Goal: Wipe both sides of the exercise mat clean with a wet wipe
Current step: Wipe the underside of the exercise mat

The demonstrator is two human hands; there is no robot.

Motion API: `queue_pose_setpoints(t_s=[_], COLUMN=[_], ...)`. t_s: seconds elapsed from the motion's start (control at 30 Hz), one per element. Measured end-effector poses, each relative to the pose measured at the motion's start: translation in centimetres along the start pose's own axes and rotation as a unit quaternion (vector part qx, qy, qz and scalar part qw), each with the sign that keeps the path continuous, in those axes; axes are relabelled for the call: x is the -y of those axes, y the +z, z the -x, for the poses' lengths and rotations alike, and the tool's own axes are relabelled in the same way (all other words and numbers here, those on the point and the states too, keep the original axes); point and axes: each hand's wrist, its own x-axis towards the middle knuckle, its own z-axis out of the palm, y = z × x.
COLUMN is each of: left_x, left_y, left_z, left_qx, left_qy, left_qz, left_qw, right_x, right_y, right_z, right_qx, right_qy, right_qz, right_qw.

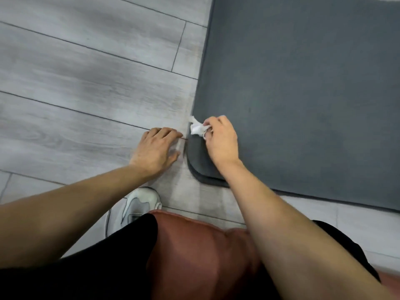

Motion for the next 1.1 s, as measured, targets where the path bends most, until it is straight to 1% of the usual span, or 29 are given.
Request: queue_pose_setpoints(t_s=[0.1,0.17,0.2,0.23,0.3,0.37,0.4,0.43,0.47,0.5,0.53,0.6,0.67,0.7,0.77,0.8,0.83,0.87,0.9,0.93,1.0,1.07,1.1], left_x=[0.3,0.6,0.8,0.8,0.6,0.2,0.0,-0.2,-0.3,-0.5,-0.6,-0.6,-0.6,-0.6,-0.8,-1.0,-1.2,-1.3,-1.3,-1.5,-1.5,-1.7,-1.7], left_y=[-0.2,-0.4,-0.5,-0.5,-0.6,-0.6,-0.6,-0.6,-0.5,-0.5,-0.4,-0.3,-0.1,0.1,0.4,0.5,0.6,0.7,0.7,0.7,1.0,1.2,1.3], left_z=[0.1,-0.2,-0.4,-0.7,-1.5,-2.2,-2.6,-2.9,-3.1,-3.2,-3.3,-3.4,-3.4,-3.4,-3.5,-3.5,-3.5,-3.6,-3.6,-3.7,-3.5,-3.4,-3.3], left_qx=[0.006,-0.005,-0.012,-0.019,-0.031,-0.043,-0.048,-0.053,-0.055,-0.057,-0.058,-0.055,-0.051,-0.045,-0.021,-0.005,0.009,0.019,0.026,0.028,0.024,0.023,0.026], left_qy=[-0.008,-0.012,-0.018,-0.026,-0.042,-0.053,-0.054,-0.055,-0.055,-0.052,-0.047,-0.038,-0.039,-0.040,-0.037,-0.034,-0.031,-0.028,-0.028,-0.029,-0.036,-0.040,-0.037], left_qz=[0.008,0.011,0.015,0.020,0.037,0.056,0.060,0.061,0.058,0.054,0.053,0.052,0.049,0.046,0.041,0.037,0.032,0.026,0.020,0.018,0.020,0.027,0.028], left_qw=[1.000,1.000,1.000,0.999,0.998,0.996,0.996,0.995,0.995,0.996,0.996,0.996,0.997,0.997,0.998,0.999,0.999,0.999,0.999,0.999,0.999,0.999,0.999], right_x=[0.3,0.5,0.6,0.7,1.2,1.3,1.1,0.8,0.4,0.2,0.3,0.6,-0.3,-1.4,-4.4,-5.7,-6.4,-6.2,-5.2,-3.8,-0.2,0.9,0.0], right_y=[0.1,0.1,0.1,0.3,0.7,0.5,0.3,0.0,-0.1,-0.3,-0.4,-1.2,-2.7,-3.5,-4.8,-4.9,-4.8,-4.2,-3.4,-2.4,-0.3,0.3,-0.2], right_z=[-6.7,-8.6,-8.1,-6.7,-1.5,4.2,6.1,7.1,7.4,7.0,6.2,3.6,-0.6,-2.9,-7.0,-8.3,-8.7,-8.4,-7.3,-5.6,-0.8,2.4,1.9], right_qx=[-0.003,0.007,0.013,0.031,0.108,0.192,0.216,0.230,0.232,0.225,0.205,0.142,0.050,-0.005,-0.086,-0.105,-0.107,-0.101,-0.090,-0.072,0.004,0.090,0.112], right_qy=[0.041,0.050,0.039,0.007,-0.106,-0.232,-0.284,-0.318,-0.333,-0.330,-0.315,-0.239,-0.137,-0.088,0.022,0.081,0.127,0.147,0.135,0.091,-0.039,-0.164,-0.211], right_qz=[0.022,0.021,0.020,0.022,0.023,0.018,0.016,0.022,0.029,0.029,0.019,-0.025,-0.041,-0.020,0.018,0.030,0.040,0.048,0.051,0.039,0.005,0.024,0.047], right_qw=[0.999,0.998,0.999,0.999,0.988,0.953,0.934,0.920,0.914,0.916,0.927,0.960,0.988,0.996,0.996,0.991,0.985,0.983,0.985,0.992,0.999,0.982,0.970])
